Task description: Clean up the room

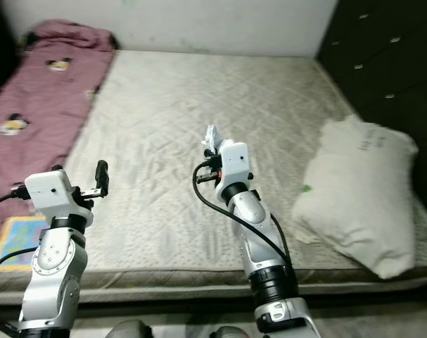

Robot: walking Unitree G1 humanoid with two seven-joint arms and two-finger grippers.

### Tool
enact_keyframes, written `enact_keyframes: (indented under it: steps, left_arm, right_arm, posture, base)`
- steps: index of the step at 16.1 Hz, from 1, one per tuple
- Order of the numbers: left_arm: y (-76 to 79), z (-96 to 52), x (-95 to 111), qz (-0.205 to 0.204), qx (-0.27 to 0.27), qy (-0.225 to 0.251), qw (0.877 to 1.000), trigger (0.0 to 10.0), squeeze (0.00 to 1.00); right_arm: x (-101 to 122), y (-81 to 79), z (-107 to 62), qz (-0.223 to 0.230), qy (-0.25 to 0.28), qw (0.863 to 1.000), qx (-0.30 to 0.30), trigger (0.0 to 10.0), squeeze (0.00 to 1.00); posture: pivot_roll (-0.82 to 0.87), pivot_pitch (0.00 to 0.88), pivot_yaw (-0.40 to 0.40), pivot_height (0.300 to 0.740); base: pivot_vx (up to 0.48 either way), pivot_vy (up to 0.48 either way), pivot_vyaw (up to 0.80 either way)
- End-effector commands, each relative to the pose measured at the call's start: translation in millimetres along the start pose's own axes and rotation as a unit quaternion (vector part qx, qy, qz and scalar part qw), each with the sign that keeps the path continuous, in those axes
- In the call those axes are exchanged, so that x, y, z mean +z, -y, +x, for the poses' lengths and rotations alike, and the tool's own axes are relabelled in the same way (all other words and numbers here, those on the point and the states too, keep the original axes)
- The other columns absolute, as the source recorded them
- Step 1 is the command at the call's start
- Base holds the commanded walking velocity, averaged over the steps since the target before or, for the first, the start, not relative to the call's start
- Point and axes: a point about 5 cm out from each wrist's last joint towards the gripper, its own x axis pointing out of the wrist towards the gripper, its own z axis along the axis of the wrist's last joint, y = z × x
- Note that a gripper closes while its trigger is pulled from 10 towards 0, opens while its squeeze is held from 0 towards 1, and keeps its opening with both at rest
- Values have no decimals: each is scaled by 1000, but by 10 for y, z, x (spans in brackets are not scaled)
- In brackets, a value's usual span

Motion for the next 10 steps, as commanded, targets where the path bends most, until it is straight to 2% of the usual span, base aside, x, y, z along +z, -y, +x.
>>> enact_keyframes:
  steps: [1, 4, 8, 10]
  left_arm:
    - [45, 15, 43, 3, -8, 5, 1000, 10000, 0]
    - [63, -18, 4, -2, -8, -8, 1000, 10000, 0]
    - [-2, -63, -53, -7, 8, -25, 1000, 10000, 0]
    - [30, -63, -70, -3, -2, -28, 1000, 10000, 0]
  right_arm:
    - [28, 32, 3, -4, 6, 1000, -3, 10000, 0]
    - [17, 36, -6, -5, 5, 1000, 1, 10000, 0]
    - [-24, 51, -11, -6, -3, 1000, 2, 10000, 0]
    - [-56, 25, -16, -7, -9, 1000, 6, 10000, 0]
  posture:
    - [-27, 16, -21, 740]
    - [-20, 23, -26, 740]
    - [-16, 38, -28, 740]
    - [-15, 30, -25, 740]
  base:
    - [0, 319, 0]
    - [0, 480, 0]
    - [0, 480, 0]
    - [0, 480, 0]
